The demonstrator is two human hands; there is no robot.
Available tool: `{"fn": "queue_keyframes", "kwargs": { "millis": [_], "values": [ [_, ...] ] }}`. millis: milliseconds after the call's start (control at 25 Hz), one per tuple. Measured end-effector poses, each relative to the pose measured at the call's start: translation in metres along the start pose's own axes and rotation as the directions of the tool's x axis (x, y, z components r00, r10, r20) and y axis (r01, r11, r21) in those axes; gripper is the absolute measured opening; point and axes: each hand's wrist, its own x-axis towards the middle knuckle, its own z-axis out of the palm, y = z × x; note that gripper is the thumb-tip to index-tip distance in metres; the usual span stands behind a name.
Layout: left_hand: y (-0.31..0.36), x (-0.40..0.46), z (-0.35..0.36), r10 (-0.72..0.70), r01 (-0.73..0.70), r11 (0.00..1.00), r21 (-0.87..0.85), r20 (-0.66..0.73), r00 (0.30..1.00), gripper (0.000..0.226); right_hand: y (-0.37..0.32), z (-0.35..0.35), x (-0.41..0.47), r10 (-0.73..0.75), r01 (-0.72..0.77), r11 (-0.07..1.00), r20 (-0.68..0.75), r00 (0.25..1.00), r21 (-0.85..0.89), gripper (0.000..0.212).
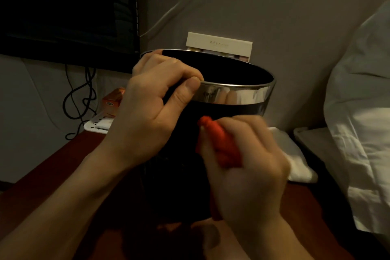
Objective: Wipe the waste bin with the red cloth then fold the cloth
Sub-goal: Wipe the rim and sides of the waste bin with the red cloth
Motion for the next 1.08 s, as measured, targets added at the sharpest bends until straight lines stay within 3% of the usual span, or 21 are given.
{"fn": "queue_keyframes", "kwargs": {
  "millis": [240, 440, 680, 880, 1080],
  "values": [
    [0.000, 0.001, 0.000, 0.002, -0.002, 1.000, 0.011, 0.004, 1.000, 0.013, 0.013, -0.018, 0.016, 0.064, -0.063, 0.998, -0.070, 0.996, 0.011, 0.013],
    [-0.004, 0.001, 0.000, 0.010, -0.010, 1.000, 0.015, 0.008, 1.000, 0.016, 0.005, -0.007, 0.006, 0.015, -0.017, 0.999, 0.052, 0.999, 0.035, 0.013],
    [-0.006, 0.001, 0.000, 0.016, -0.016, 1.000, 0.013, 0.000, 1.000, 0.017, 0.013, -0.013, 0.013, 0.051, -0.049, 0.998, -0.044, 0.998, 0.033, 0.014],
    [-0.007, 0.000, 0.000, 0.001, -0.001, 1.000, -0.001, -0.010, 1.000, 0.019, 0.007, -0.004, 0.003, 0.019, -0.022, 0.998, 0.047, 0.999, 0.065, 0.019],
    [-0.008, 0.002, -0.001, 0.002, -0.002, 1.000, -0.013, -0.002, 1.000, 0.020, 0.014, -0.018, 0.017, 0.044, -0.043, 0.999, -0.043, 0.998, 0.033, 0.016]
  ]
}}
